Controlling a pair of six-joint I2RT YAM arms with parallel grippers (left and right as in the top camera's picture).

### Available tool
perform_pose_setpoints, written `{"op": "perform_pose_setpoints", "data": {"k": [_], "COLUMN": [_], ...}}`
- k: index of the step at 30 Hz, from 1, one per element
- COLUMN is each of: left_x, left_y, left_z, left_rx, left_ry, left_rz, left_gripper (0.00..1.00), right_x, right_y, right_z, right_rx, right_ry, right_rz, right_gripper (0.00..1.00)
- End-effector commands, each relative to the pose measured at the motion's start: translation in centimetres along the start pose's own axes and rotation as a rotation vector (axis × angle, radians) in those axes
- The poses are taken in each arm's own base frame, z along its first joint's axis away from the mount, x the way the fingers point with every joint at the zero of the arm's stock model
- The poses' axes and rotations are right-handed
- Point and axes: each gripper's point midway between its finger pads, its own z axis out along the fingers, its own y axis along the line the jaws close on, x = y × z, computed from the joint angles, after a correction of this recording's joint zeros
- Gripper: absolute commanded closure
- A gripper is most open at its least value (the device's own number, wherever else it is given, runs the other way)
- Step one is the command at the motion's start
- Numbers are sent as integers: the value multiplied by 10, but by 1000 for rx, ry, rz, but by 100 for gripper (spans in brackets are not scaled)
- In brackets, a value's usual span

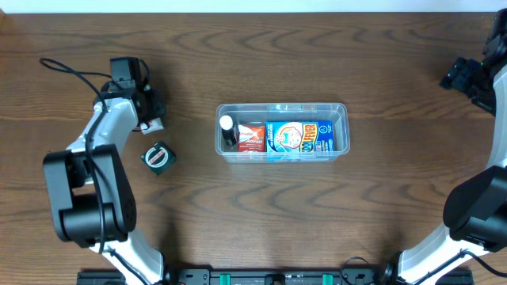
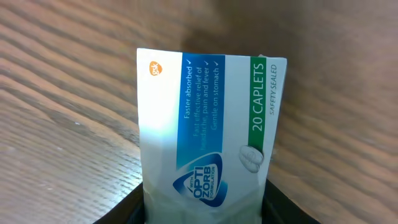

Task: Pack container
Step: 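Lower left gripper and grasp the white Panadol box, then carry the white box with left gripper over the container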

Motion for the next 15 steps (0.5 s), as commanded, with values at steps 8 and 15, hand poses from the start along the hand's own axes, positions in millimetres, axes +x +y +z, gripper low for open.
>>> {"op": "perform_pose_setpoints", "data": {"k": [8, 15], "left_x": [-65, -53], "left_y": [-35, -124], "left_z": [-125, -216], "left_rx": [153, 401], "left_ry": [-323, -505], "left_rz": [76, 398], "left_gripper": [55, 54], "right_x": [-3, -3], "right_y": [-3, -3], "right_z": [-2, -2], "right_rx": [11, 11], "right_ry": [-13, -13], "right_rz": [-3, -3], "right_gripper": [1, 1]}}
